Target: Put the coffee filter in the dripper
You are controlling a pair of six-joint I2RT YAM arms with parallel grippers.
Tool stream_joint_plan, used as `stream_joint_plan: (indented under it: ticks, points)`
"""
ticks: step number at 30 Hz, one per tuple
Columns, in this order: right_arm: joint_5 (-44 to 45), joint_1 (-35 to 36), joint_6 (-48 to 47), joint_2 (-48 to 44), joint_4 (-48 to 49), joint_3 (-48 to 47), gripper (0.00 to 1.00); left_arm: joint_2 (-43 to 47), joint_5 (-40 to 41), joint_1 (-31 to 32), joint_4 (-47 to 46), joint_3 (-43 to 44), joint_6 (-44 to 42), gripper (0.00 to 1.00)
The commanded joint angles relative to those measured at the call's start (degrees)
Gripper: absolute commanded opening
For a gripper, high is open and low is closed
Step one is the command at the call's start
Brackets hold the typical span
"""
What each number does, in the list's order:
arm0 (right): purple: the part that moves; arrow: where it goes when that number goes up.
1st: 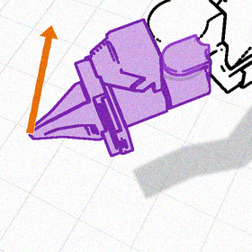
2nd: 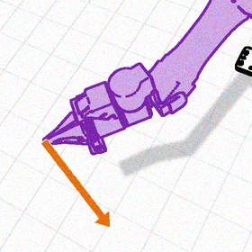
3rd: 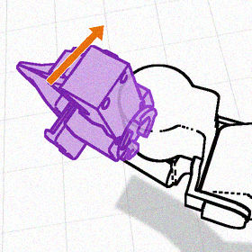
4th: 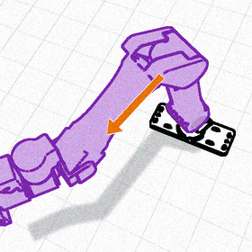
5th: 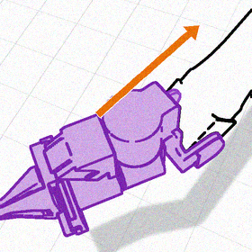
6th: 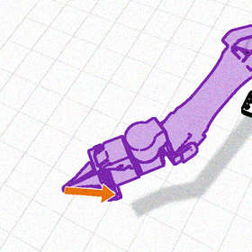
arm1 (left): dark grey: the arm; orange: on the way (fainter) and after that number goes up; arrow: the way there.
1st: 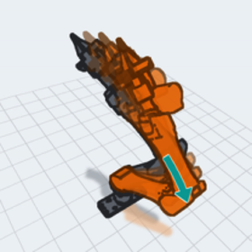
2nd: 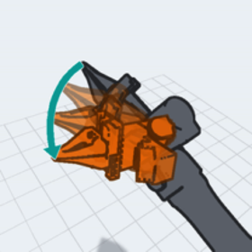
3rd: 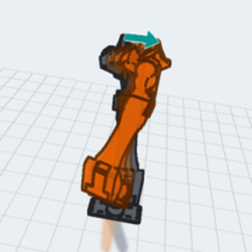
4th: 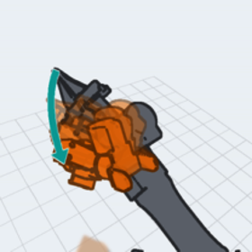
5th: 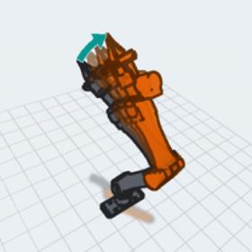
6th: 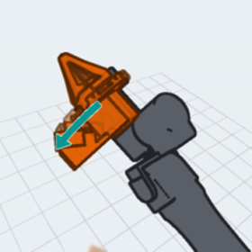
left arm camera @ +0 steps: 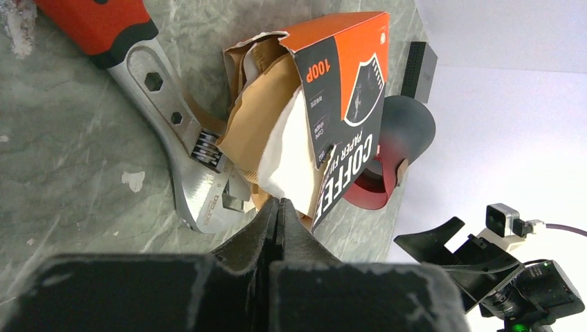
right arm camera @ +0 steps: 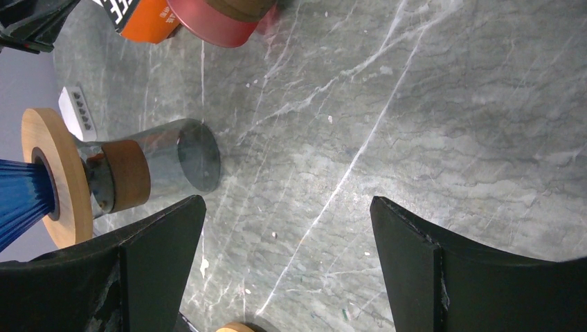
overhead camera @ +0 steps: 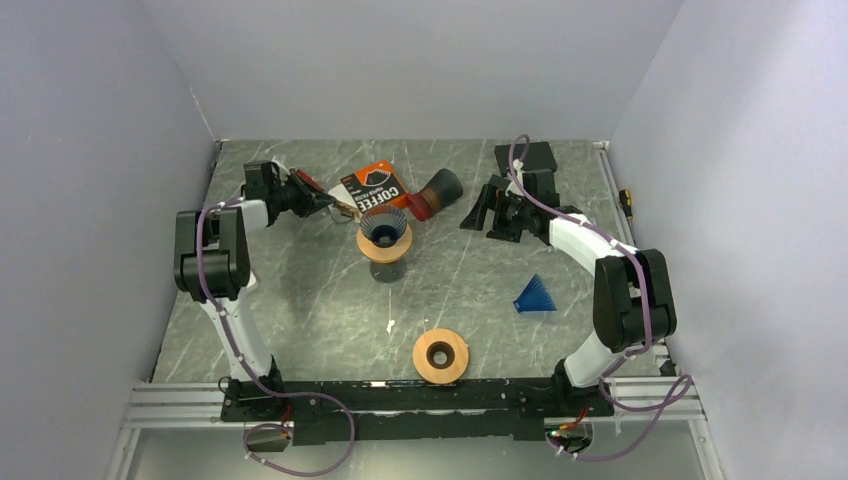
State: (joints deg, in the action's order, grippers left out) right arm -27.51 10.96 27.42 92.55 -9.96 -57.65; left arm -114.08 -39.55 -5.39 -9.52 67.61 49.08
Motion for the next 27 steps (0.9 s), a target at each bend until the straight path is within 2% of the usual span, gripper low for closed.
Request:
stream_joint_plan:
  ticks: [1,19,20,21,22,25,27]
  points:
    - [0.17,-0.2,-0.48,-1.98,1.27,0.17,0.94,3.08,0.65,-0.06,1.08,-0.66,-2.07,0.0]
    - [0.53,-0.23,-0.76,-4.18,1.27,-0.43,0.95,11.48,3.76,-1.9,2.02,-8.77,-2.45,0.0]
    - [0.59,-0.18,-0.91,-4.21,1.11,-0.45,0.95,10.98,3.39,-2.1,1.91,-8.51,-2.2,0.03]
    - [0.64,-0.18,-1.02,-4.22,0.96,-0.45,0.95,10.34,2.79,-2.21,1.49,-8.0,-1.89,0.13]
    - [0.76,-0.15,-1.11,-4.22,0.7,-0.51,0.95,9.5,2.27,-2.44,0.92,-7.46,-1.33,0.27]
    - [0.98,-0.17,-1.29,-4.18,0.44,-0.49,0.95,6.58,0.87,-2.67,-1.41,-5.22,0.64,0.51]
    - [0.97,-0.17,-1.32,-4.14,0.33,-0.54,0.95,4.68,0.51,-2.68,-2.28,-3.62,1.43,0.57]
